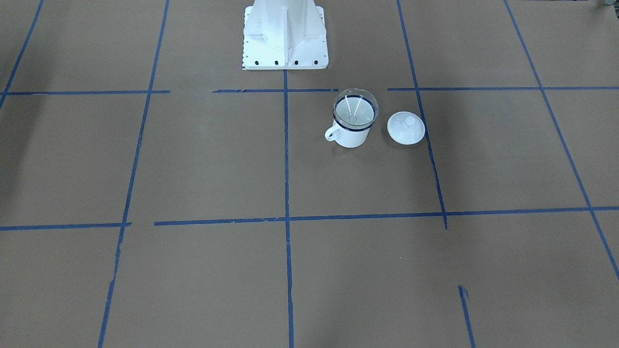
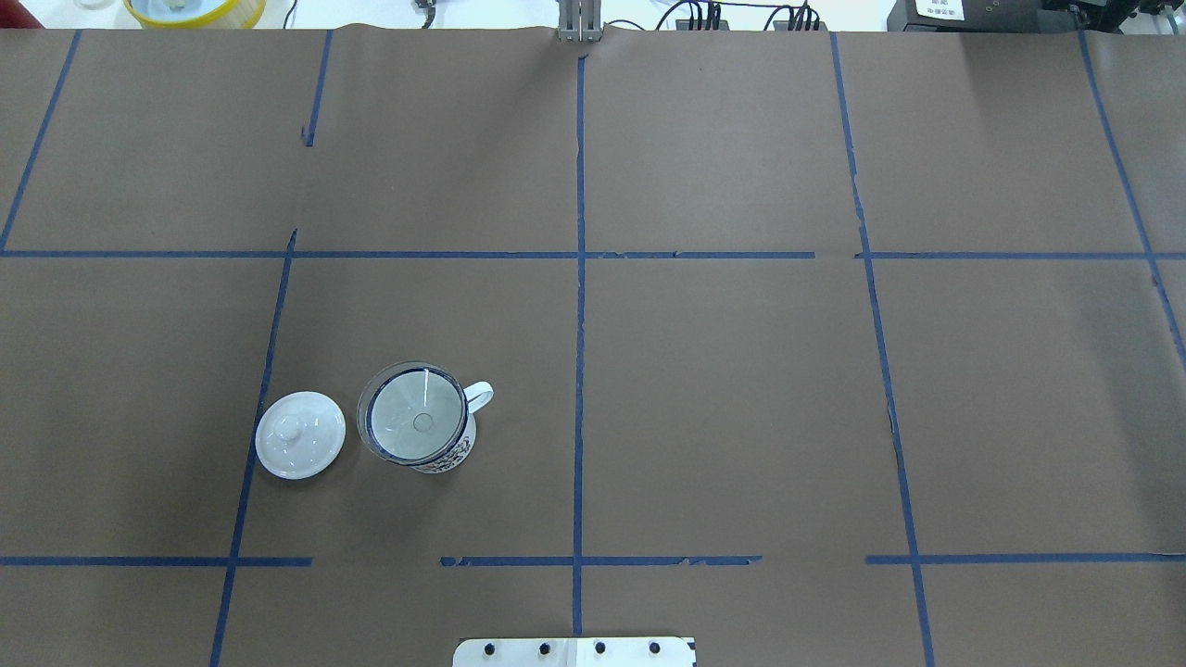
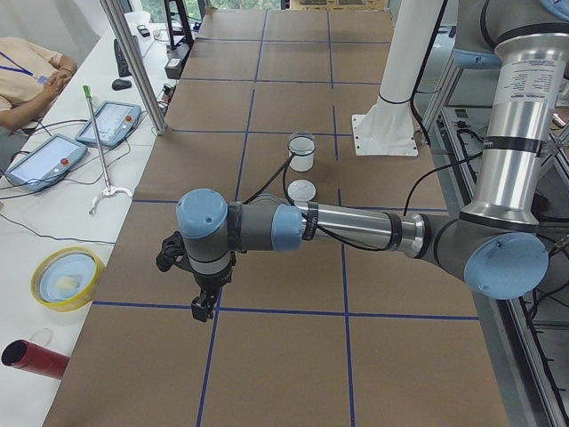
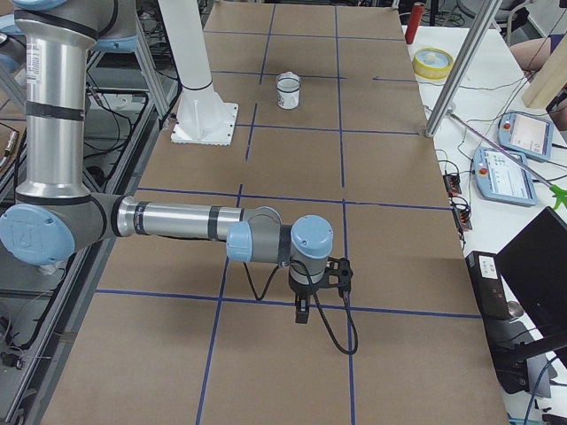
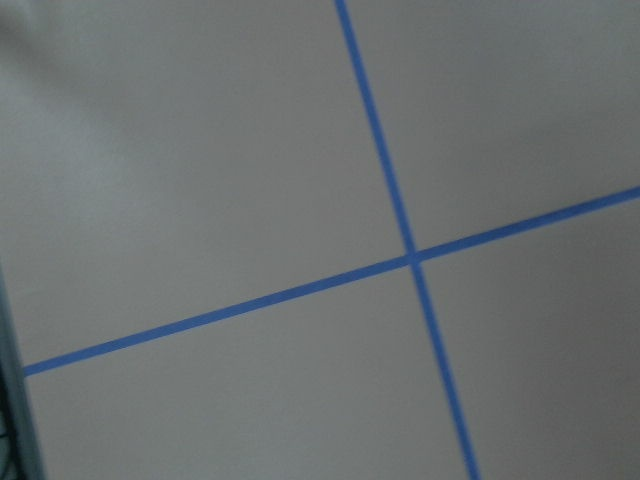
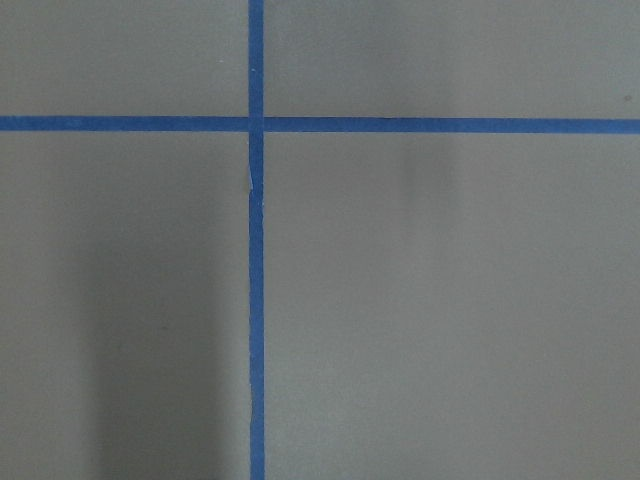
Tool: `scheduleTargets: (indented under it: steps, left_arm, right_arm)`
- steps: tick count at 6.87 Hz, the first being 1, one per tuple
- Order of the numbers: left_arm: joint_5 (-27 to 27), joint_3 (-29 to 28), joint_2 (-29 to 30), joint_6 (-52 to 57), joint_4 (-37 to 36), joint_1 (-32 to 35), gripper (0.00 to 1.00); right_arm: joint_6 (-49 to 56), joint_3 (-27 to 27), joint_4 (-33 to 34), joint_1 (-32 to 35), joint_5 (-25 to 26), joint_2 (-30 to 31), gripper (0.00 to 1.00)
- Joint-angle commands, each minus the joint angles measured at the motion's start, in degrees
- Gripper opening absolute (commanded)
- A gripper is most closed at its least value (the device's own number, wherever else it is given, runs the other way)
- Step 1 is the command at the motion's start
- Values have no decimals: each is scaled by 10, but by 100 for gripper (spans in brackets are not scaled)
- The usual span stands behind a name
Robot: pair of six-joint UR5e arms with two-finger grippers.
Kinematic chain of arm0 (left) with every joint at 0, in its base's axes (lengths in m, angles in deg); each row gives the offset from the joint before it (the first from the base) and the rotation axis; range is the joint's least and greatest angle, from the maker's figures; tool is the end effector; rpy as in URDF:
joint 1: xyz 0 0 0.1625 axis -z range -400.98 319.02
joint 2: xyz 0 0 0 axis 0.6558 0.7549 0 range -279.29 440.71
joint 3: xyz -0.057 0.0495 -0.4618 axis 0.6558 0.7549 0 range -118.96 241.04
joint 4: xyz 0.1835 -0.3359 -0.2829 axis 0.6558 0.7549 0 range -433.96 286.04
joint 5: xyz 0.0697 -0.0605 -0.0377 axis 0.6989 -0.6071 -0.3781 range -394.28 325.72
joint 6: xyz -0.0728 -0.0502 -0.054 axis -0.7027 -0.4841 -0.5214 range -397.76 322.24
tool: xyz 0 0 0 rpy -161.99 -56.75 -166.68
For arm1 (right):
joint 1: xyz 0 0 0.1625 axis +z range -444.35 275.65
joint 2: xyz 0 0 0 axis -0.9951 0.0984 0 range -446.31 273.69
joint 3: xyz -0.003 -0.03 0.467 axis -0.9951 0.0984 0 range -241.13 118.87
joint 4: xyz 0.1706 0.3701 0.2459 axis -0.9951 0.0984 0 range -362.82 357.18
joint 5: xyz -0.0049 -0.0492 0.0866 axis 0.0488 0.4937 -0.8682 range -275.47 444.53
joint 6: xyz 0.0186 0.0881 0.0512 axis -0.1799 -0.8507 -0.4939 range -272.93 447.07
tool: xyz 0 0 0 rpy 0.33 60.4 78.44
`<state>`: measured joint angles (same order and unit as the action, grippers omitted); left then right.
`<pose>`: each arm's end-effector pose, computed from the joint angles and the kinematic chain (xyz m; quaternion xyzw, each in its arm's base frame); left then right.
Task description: Remove funnel from cup
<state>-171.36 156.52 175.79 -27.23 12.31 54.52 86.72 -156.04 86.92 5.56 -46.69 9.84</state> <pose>-0.1144 -0.5897 0.6030 0.1097 0.3872 0.0640 0.9132 0.0642 -0.5052 0.7173 -0.0093 -0.3520 0.0051 0.9359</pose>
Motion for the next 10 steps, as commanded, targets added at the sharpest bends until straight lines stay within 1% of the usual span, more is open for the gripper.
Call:
scheduleTargets:
  steps: [1,2,3,4,6,7,8,9,10]
  left_arm:
    - [-32,113,-28,-230,8,-102,100]
    - [-28,159,-22,-368,11,-174,100]
    - [-28,189,5,-483,11,-200,100]
    - [1,206,40,-605,9,-264,100]
    - [39,203,139,-791,0,-353,99]
    - [104,206,179,-883,-12,-418,99]
    - [159,204,226,-921,-82,-497,99]
    - [188,204,259,-925,-122,-527,99]
    - [191,189,278,-946,-122,-568,99]
  right_arm:
    - [0,1,0,0,0,0,100]
    - [0,0,0,0,0,0,100]
    - [0,0,0,0,0,0,100]
    - [0,0,0,0,0,0,100]
    - [0,0,0,0,0,0,100]
    - [0,0,0,0,0,0,100]
    - [0,0,0,0,0,0,100]
    - [0,0,0,0,0,0,100]
    - [0,0,0,0,0,0,100]
